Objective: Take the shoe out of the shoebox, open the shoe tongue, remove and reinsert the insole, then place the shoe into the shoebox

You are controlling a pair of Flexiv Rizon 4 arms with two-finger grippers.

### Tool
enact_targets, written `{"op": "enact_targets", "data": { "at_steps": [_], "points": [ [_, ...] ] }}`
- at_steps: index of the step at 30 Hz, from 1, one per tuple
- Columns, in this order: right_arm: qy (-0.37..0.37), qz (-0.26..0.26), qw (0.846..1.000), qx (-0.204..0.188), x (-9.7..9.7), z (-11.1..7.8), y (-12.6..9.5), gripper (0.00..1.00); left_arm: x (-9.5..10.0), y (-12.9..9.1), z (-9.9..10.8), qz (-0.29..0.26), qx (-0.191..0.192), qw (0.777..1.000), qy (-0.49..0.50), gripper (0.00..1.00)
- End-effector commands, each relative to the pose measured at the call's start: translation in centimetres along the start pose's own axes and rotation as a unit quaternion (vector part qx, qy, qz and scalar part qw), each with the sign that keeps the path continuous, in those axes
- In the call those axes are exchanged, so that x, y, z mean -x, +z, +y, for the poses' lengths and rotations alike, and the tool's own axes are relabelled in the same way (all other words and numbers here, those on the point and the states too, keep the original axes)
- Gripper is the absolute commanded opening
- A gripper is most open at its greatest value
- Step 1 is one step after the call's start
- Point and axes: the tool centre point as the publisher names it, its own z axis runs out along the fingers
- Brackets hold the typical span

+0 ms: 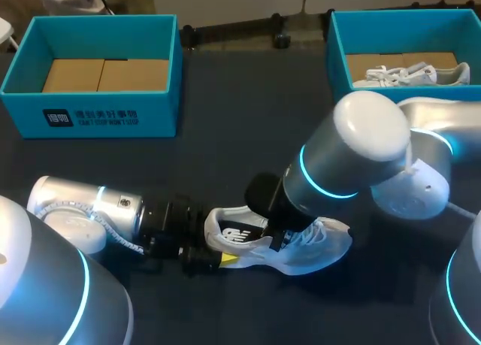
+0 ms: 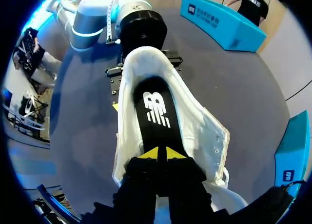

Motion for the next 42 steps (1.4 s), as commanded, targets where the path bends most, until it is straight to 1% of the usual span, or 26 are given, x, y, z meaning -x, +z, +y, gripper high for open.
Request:
{"op": "enact_targets", "data": {
  "at_steps": [1, 2, 4, 7, 10, 12, 15, 19, 23, 26, 29, 30, 31, 33, 36, 37, 39, 40, 41, 42],
  "points": [
    [0.004, -0.020, 0.998, -0.061, -0.5, 1.8, 0.4, 0.15, 0.2, 0.0, 0.3, 0.000, 0.000, 1.000, 0.000, 0.00],
    [0.000, -0.022, 0.998, -0.065, -0.6, 1.8, 0.6, 0.22, 0.2, 0.0, 0.3, 0.000, 0.000, 1.000, 0.000, 0.00],
    [0.002, -0.024, 0.997, -0.077, -0.6, 1.9, 0.9, 0.26, 0.2, 0.0, 0.3, 0.000, 0.000, 1.000, 0.000, 0.00],
    [0.000, -0.025, 0.996, -0.082, -0.6, 1.8, 1.4, 0.33, 0.2, 0.0, 0.3, 0.000, 0.000, 1.000, 0.000, 0.00],
    [0.002, -0.026, 0.995, -0.093, -0.6, 1.7, 1.7, 0.34, 0.2, 0.0, 0.3, 0.000, 0.000, 1.000, 0.000, 0.00],
    [0.003, -0.027, 0.995, -0.094, -0.4, 1.4, 1.9, 0.35, 0.2, 0.0, 0.3, 0.000, 0.000, 1.000, 0.000, 0.00],
    [0.006, -0.026, 0.995, -0.100, 0.0, 1.0, 2.2, 0.41, 0.2, 0.0, 0.3, 0.000, 0.000, 1.000, 0.000, 0.00],
    [0.011, -0.024, 0.994, -0.103, 0.6, 0.4, 2.4, 0.41, 0.2, 0.0, 0.3, 0.000, 0.000, 1.000, 0.000, 0.00],
    [0.014, -0.017, 0.994, -0.109, 1.3, -0.2, 2.8, 0.46, 0.2, 0.0, 0.3, 0.000, 0.000, 1.000, 0.000, 0.00],
    [0.014, -0.010, 0.994, -0.108, 1.6, -0.3, 3.3, 0.46, 0.2, 0.0, 0.3, 0.000, 0.000, 1.000, 0.000, 0.00],
    [0.010, 0.003, 0.994, -0.110, 1.6, -0.3, 4.1, 0.49, 0.2, 0.0, 0.3, 0.000, 0.000, 1.000, 0.000, 0.00],
    [0.010, 0.008, 0.993, -0.113, 1.6, -0.3, 4.5, 0.60, 0.2, 0.0, 0.3, 0.000, 0.000, 1.000, 0.000, 0.00],
    [0.010, 0.014, 0.993, -0.116, 1.5, -0.4, 4.9, 0.64, 0.2, 0.0, 0.3, 0.000, 0.000, 1.000, 0.000, 0.00],
    [0.007, 0.025, 0.993, -0.115, 1.2, -0.4, 5.5, 0.69, 0.2, 0.0, 0.3, 0.000, 0.000, 1.000, 0.000, 0.00],
    [0.006, 0.050, 0.990, -0.130, 0.4, -0.6, 6.7, 0.75, 0.2, 0.0, 0.3, 0.000, 0.000, 1.000, 0.000, 0.00],
    [0.004, 0.055, 0.990, -0.133, 0.1, -0.6, 6.9, 0.75, 0.2, 0.0, 0.3, 0.000, 0.000, 1.000, 0.000, 0.00],
    [-0.001, 0.072, 0.986, -0.152, -0.7, -0.9, 7.5, 0.72, 0.2, 0.0, 0.3, 0.000, 0.000, 1.000, 0.000, 0.00],
    [0.000, 0.076, 0.985, -0.152, -1.1, -1.2, 7.6, 0.67, 0.2, 0.0, 0.3, 0.000, 0.000, 1.000, 0.000, 0.00],
    [-0.001, 0.080, 0.985, -0.151, -1.4, -1.3, 7.7, 0.65, 0.2, 0.0, 0.3, 0.000, 0.000, 1.000, 0.000, 0.00],
    [-0.001, 0.085, 0.985, -0.153, -1.7, -1.6, 7.7, 0.58, 0.2, 0.0, 0.3, 0.000, 0.000, 1.000, 0.000, 0.00]
  ]
}}
